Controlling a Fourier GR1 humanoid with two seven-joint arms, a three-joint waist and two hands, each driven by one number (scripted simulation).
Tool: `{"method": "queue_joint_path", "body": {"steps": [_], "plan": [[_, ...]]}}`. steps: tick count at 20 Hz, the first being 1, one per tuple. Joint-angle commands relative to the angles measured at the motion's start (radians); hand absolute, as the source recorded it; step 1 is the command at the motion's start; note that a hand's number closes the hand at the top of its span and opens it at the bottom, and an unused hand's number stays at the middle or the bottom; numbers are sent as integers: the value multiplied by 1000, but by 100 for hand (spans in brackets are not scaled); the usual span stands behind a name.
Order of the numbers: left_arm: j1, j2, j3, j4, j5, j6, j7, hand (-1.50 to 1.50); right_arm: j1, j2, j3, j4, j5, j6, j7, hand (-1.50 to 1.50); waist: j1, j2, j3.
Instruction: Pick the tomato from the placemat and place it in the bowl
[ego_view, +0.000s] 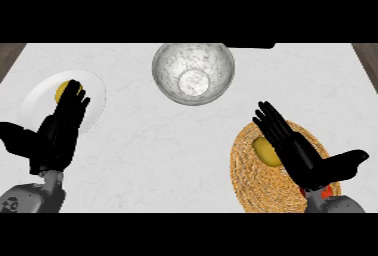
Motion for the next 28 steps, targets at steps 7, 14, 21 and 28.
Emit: {"method": "queue_joint_path", "body": {"steps": [7,14,21,28], "plan": [[32,105,59,41,-74,-4,-39,0,127,-456,-294,41,264,-10,-42,150,-113,-23,-28],[43,122,91,94,-71,-36,-68,0,600,-268,-405,-185,256,-278,-144,-150,-128,-50,0],[46,105,100,65,-88,-98,-86,0,878,-229,-540,-374,234,-219,-161,-150,-51,-41,3],[39,67,95,127,-131,-127,-137,0,708,-377,-685,-411,163,-129,142,-150,-32,-37,3]]}}
